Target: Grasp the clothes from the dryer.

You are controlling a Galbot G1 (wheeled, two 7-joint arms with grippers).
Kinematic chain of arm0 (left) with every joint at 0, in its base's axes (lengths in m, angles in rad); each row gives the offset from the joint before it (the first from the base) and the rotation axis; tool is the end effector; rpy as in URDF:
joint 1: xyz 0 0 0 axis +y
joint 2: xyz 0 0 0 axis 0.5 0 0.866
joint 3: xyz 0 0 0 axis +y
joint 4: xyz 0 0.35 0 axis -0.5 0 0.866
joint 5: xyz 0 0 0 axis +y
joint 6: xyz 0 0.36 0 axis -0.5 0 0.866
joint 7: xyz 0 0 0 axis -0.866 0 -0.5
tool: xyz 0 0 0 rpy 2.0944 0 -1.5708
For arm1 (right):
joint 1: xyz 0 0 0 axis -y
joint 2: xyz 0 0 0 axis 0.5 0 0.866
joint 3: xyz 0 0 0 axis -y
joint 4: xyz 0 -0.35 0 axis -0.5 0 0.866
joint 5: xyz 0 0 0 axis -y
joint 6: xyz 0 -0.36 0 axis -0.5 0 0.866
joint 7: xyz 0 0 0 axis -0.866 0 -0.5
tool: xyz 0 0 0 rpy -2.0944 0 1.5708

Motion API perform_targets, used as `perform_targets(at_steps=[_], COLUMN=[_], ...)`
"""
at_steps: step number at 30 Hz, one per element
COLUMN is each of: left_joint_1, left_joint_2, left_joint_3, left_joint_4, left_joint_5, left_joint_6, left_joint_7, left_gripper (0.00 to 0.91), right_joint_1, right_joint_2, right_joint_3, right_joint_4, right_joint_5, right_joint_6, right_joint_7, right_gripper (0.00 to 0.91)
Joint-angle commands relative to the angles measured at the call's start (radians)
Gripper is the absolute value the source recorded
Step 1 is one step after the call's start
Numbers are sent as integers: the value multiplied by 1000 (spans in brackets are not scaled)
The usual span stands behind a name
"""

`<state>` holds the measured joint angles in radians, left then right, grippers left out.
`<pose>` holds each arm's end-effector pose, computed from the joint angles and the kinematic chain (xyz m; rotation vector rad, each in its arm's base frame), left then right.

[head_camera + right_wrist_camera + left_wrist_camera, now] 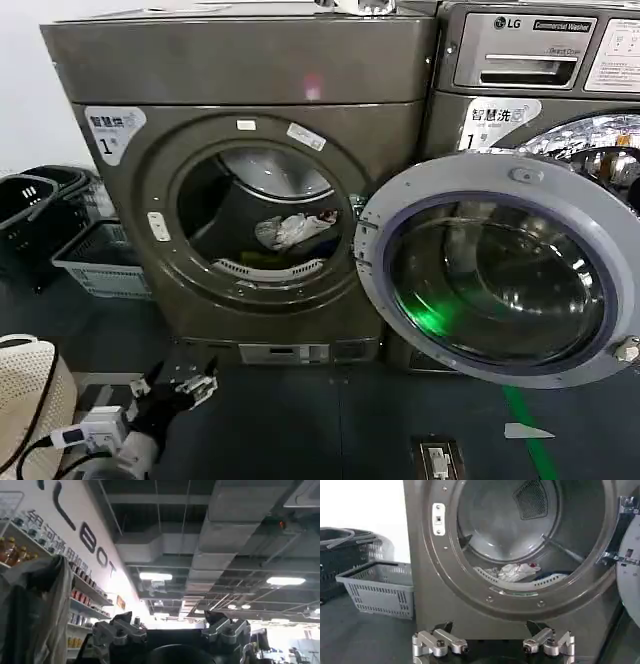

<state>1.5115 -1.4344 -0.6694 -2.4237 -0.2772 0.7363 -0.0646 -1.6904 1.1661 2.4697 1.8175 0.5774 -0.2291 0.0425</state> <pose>0.1766 0.0448 -0.1706 0.0217 -2.8002 0.0721 -0.1702 -0.4018 -0.0137 1.9302 1.9512 -0.5407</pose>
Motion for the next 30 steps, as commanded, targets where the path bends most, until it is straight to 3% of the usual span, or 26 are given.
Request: perform_targets(at_steps=[1,30], left_joint_1=[-1,-9], left_joint_2=[-1,7], left_joint_3=[5,16], left_joint_4=[-3,-3], left_joint_5=[1,20], left_joint_6=[49,49], left_joint_7=[1,23], left_gripper=[907,907], right_joint_1=[-3,2], right_joint_2=[-2,-15], right_joint_3=[12,15], right_joint_4=[-10,-30], right_joint_5=[9,27], right_joint_6=[5,17], right_joint_7=[9,39], right_gripper=[907,907])
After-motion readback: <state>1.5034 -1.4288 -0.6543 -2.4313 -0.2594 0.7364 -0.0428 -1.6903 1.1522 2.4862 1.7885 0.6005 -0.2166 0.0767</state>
